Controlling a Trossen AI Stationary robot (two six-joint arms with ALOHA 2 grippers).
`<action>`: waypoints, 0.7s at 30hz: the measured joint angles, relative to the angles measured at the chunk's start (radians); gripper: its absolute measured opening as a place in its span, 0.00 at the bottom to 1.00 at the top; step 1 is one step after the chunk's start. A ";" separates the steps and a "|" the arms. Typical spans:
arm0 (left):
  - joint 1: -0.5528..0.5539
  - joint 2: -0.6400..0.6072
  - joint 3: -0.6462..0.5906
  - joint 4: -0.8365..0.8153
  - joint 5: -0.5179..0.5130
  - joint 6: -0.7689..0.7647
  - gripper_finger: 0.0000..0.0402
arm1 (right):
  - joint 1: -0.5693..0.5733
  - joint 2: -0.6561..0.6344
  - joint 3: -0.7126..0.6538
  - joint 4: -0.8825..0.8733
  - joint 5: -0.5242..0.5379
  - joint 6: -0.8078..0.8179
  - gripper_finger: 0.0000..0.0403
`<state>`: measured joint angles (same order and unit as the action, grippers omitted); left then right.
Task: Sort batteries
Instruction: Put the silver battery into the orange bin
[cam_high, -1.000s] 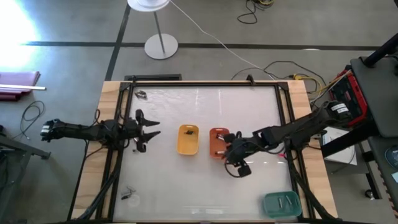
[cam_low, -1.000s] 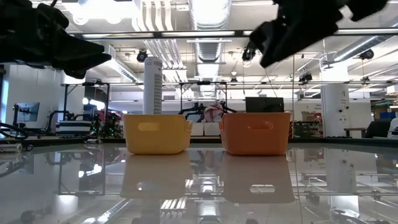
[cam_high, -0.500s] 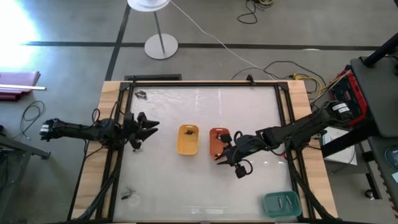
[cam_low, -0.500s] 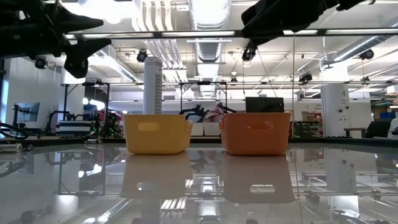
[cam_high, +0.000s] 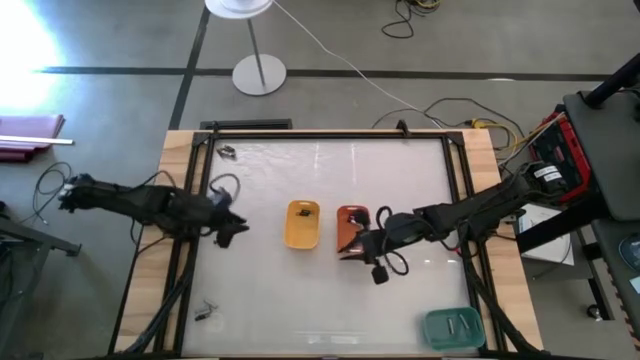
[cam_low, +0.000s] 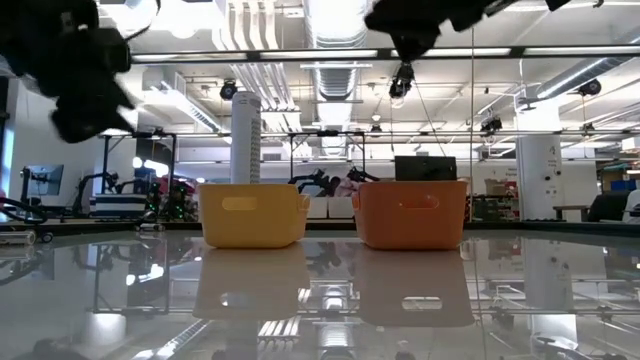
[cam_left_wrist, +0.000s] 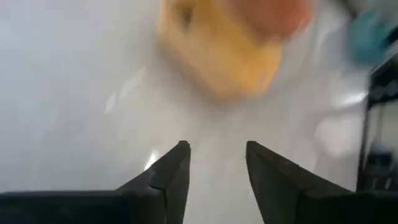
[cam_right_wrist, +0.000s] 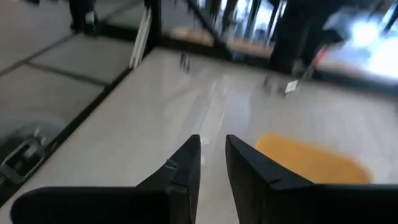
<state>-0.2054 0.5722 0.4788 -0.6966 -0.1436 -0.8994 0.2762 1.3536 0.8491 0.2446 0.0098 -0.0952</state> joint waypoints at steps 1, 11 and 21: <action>-0.028 0.041 0.016 -0.034 0.018 -0.042 0.33 | -0.003 0.010 -0.002 0.049 0.001 -0.016 0.18; -0.194 0.423 0.130 -0.254 0.273 -0.114 0.29 | -0.004 0.239 0.008 0.433 -0.010 0.006 0.29; -0.219 0.567 0.284 -0.542 0.098 0.050 0.29 | -0.004 0.405 0.069 0.424 -0.010 0.030 0.40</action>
<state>-0.4244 1.1395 0.7623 -1.2385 -0.0458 -0.8496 0.2726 1.7587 0.9176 0.6687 -0.0002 -0.0648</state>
